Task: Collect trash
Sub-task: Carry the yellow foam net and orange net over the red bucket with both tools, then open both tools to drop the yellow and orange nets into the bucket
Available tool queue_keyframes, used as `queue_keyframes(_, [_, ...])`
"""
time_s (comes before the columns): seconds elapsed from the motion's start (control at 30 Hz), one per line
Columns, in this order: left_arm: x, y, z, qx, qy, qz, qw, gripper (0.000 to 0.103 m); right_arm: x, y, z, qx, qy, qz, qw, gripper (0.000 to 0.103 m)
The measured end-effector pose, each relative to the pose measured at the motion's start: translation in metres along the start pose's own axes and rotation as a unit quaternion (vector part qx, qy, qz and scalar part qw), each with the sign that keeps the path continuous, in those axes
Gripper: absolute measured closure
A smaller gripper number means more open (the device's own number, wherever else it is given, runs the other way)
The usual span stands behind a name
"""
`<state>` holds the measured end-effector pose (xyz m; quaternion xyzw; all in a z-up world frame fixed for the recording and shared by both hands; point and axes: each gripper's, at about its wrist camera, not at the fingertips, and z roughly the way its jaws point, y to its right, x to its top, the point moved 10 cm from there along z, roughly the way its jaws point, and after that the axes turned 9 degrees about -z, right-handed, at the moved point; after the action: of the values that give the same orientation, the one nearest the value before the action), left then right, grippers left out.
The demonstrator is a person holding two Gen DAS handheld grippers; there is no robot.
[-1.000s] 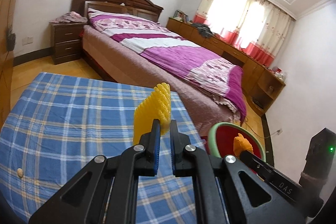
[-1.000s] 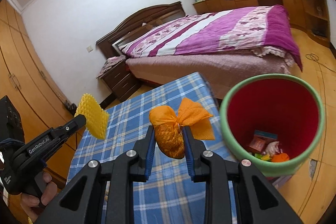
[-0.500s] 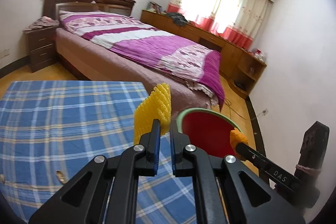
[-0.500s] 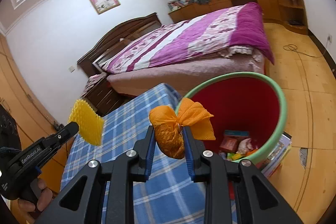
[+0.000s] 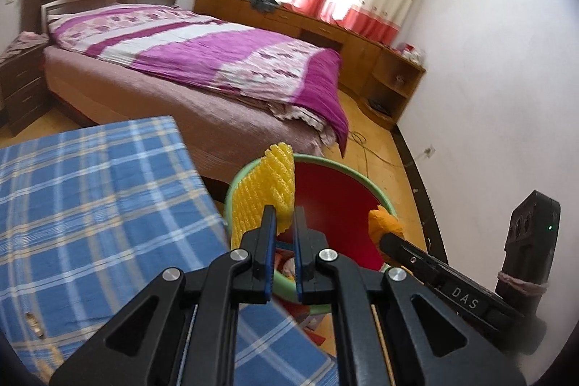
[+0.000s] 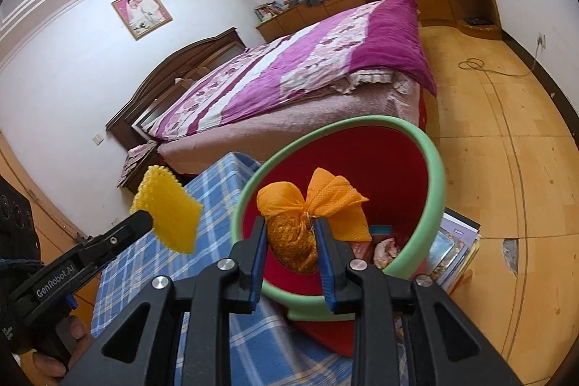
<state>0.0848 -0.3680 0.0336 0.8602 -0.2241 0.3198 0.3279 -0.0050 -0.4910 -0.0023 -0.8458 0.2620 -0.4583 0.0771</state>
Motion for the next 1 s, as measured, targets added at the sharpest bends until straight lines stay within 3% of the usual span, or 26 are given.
queue_keyframes(0.33, [-0.025,0.010,0.057,0.002,-0.059,0.014,0.9982,0.095,-0.005,0.031,0.019,-0.017,-0.013,0.018,1.000,0.074])
queue_keyframes(0.4, [-0.029,0.010,0.062,0.006,-0.069,0.013,0.9975,0.090,-0.005,0.033,0.022,-0.018,-0.015,0.017,1.000,0.073])
queue_keyframes(0.43, [-0.032,0.008,0.064,0.008,-0.074,0.012,0.9972,0.081,-0.005,0.034,0.023,-0.017,-0.017,0.018,1.000,0.073])
queue_keyframes(0.47, [-0.033,0.007,0.065,0.011,-0.076,0.010,0.9970,0.075,-0.006,0.034,0.025,-0.016,-0.018,0.019,1.000,0.073])
queue_keyframes(0.83, [-0.037,-0.011,0.054,0.042,-0.076,0.003,0.9962,0.067,-0.009,0.029,0.028,-0.013,-0.022,0.012,1.000,0.066])
queue_keyframes(1.0, [-0.035,-0.025,0.043,0.060,-0.071,-0.005,0.9957,0.066,-0.010,0.023,0.026,-0.009,-0.022,0.011,1.000,0.053])
